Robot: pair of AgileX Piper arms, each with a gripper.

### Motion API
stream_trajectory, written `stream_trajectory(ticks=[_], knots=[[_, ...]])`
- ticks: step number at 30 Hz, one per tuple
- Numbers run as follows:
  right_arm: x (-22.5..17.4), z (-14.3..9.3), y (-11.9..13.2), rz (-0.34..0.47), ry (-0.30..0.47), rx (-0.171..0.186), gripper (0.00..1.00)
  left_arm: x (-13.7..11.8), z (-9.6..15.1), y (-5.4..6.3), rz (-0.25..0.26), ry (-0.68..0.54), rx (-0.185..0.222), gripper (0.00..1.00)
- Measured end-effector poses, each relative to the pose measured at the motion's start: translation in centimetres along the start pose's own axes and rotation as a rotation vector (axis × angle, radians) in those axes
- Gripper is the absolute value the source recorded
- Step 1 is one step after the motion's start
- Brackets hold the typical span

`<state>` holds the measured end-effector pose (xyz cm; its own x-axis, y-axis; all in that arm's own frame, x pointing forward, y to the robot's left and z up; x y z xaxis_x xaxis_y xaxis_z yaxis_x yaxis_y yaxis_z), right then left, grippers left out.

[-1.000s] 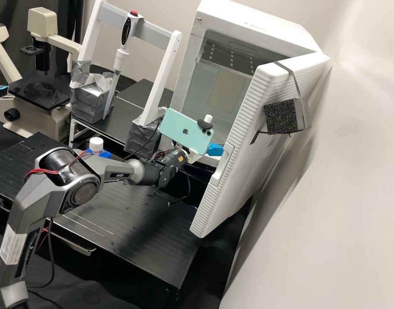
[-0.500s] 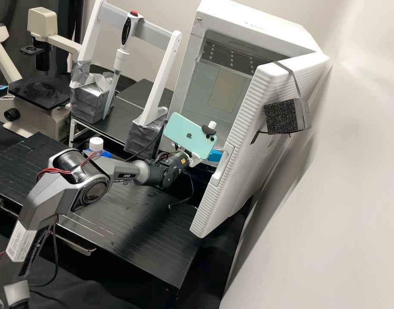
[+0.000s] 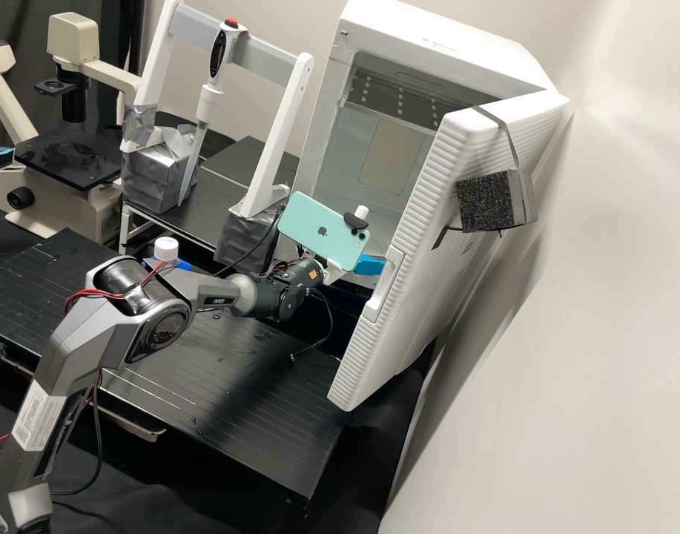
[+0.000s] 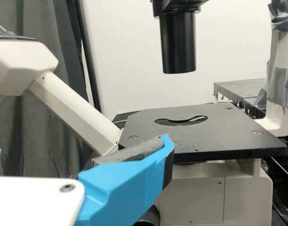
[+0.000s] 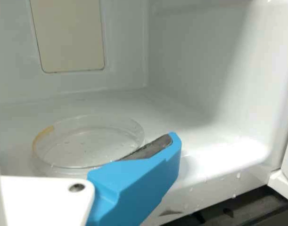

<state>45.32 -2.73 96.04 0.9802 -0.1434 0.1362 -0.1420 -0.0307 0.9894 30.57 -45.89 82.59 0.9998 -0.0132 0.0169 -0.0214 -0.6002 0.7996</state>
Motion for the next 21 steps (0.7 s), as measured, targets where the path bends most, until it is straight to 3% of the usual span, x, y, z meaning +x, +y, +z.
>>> stream_trajectory(ticks=[3,4,11,21], knots=[[0.02,-0.15,-0.17,-0.005,0.004,-0.004,1.0,0.0,0.0,0.0,0.0,0.0,0.0,1.0],[0.02,-0.17,-0.2,-0.008,0.006,-0.011,0.0,0.0,0.0,0.0,0.0,0.0,0.0,1.0],[0.09,-0.02,-0.46,-0.023,0.007,-0.032,0.0,0.0,0.0,0.0,0.0,0.0,0.0,1.0],[0.29,-0.01,-0.44,-0.029,0.013,-0.032,0.0,0.0,0.0,0.0,0.0,0.0,0.0,1.0]])
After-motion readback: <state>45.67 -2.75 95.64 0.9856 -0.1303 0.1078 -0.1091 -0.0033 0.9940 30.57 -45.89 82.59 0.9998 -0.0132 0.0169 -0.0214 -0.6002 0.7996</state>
